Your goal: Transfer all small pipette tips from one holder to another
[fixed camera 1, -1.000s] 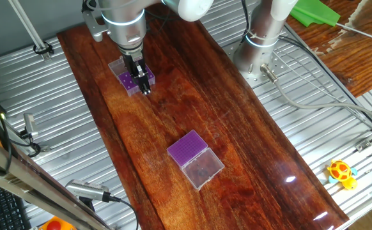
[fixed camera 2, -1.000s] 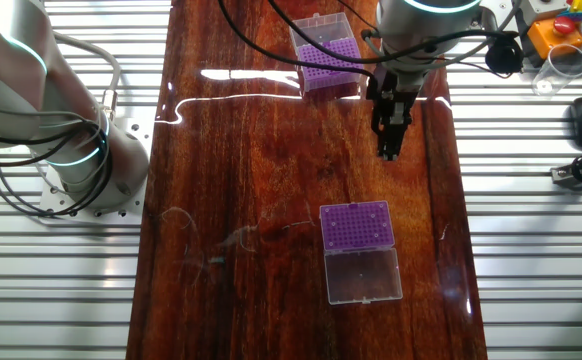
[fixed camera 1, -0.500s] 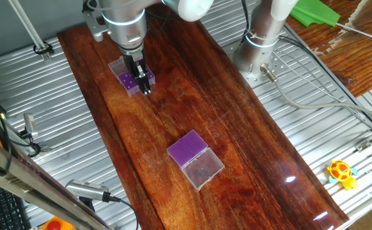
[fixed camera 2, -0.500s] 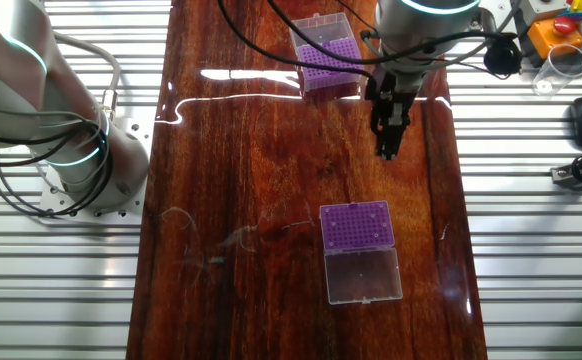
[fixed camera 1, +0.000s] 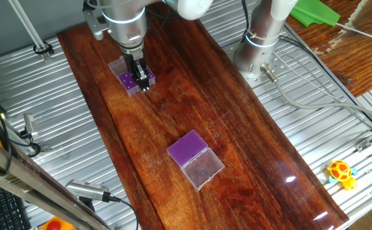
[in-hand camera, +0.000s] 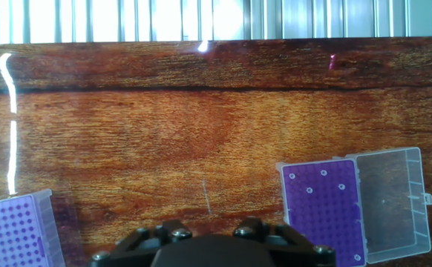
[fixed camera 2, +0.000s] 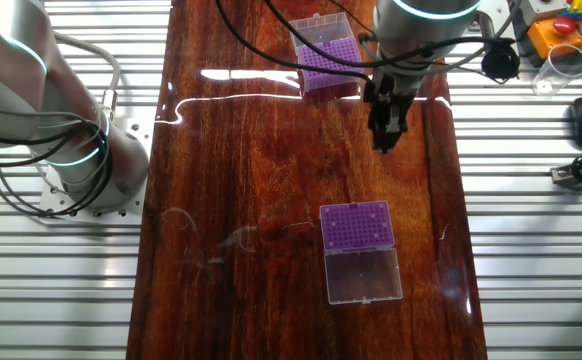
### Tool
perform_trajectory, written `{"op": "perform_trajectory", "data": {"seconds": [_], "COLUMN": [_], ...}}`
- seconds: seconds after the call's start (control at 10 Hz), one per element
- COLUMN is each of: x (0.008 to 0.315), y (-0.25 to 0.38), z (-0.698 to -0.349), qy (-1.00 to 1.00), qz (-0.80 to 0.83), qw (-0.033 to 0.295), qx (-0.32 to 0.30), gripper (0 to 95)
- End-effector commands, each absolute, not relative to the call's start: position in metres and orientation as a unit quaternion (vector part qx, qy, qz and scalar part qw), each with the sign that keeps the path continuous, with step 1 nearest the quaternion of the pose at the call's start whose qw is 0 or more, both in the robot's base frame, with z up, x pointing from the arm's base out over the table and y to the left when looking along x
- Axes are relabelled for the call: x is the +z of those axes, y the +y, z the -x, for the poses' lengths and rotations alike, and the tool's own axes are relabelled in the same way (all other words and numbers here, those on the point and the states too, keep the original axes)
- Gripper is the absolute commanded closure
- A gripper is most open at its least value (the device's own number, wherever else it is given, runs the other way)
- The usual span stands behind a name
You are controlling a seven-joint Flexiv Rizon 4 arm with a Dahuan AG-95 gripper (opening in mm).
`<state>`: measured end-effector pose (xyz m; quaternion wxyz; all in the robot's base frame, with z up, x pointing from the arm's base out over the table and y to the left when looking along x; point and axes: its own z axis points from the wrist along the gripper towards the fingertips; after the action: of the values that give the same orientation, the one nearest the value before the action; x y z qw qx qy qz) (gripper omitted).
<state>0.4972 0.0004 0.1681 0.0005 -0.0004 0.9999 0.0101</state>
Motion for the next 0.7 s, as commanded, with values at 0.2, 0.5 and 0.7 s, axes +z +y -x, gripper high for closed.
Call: {"op": "perform_trajectory", "data": {"seconds": [0.2, 0.5, 0.7], "x": [0.1682, 0.1682, 0.1684], "y": [0.0003, 0.0003, 0.0004], "z": [-0.4971, -0.4970, -0.4968], "qy": [1.000, 1.000, 1.000], "qz": [0.000, 0.001, 0.011], "qw": [0.000, 0.000, 0.000], "qx": [0.011, 0.010, 0.011], "gripper": [95.0, 95.0, 95.0]}}
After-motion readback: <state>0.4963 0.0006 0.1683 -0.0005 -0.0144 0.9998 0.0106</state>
